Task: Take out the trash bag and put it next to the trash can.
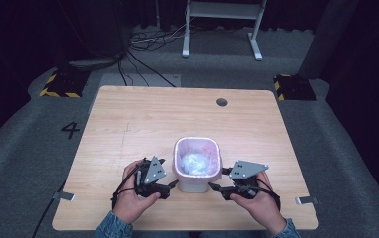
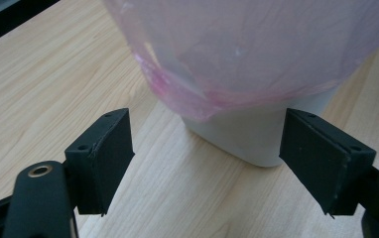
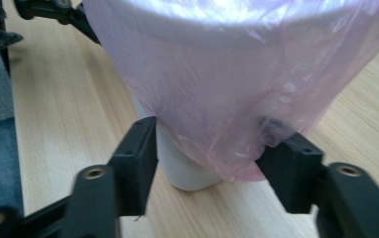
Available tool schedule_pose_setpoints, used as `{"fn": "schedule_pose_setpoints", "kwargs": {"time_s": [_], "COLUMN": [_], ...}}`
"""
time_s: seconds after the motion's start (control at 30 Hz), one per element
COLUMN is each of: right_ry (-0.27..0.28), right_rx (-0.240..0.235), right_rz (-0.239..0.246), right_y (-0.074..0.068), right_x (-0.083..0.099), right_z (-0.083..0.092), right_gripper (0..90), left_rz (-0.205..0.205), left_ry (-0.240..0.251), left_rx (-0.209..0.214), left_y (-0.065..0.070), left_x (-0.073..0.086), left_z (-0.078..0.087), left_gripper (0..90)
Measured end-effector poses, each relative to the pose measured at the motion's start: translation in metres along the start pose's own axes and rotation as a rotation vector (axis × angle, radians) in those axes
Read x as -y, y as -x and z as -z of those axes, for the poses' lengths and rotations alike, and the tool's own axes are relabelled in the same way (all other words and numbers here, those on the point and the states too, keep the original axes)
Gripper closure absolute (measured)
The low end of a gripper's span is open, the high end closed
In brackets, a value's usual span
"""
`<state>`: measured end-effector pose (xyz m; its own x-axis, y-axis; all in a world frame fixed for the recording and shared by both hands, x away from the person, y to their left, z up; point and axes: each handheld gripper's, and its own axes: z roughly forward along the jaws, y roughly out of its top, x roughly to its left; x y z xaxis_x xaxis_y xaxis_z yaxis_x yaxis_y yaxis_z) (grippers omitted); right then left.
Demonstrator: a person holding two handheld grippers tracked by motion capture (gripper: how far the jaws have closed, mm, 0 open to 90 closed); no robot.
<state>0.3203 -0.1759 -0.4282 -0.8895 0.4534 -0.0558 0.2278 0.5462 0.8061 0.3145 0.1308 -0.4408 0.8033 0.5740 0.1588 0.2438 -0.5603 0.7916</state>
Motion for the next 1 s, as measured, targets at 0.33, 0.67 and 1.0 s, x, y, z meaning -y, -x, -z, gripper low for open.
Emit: {"fn": "schedule_pose_setpoints", "kwargs": {"time_s": [0.33, 0.67, 1.0], "right_ry": [-0.001, 0.047, 0.094], "right_rx": [-0.055, -0.048, -0.035], "right_rz": [0.012, 0.03, 0.073], "right_y": [-0.004, -0.006, -0.017], "right_x": [0.0, -0.005, -0.02], "right_z": [0.008, 0.029, 0.051], "right_gripper": [73.4, 85.1, 89.2], "left_rz": [-0.004, 0.056, 0.026], "left_ry": [-0.015, 0.075, 0.095], "left_rx": [0.112, 0.131, 0.134], "left_y": [0.006, 0.004, 0.015], "left_x": [-0.01, -0.009, -0.029], "left_z": [0.004, 0.026, 0.055], "left_gripper": [48.8, 87.2, 87.9]}}
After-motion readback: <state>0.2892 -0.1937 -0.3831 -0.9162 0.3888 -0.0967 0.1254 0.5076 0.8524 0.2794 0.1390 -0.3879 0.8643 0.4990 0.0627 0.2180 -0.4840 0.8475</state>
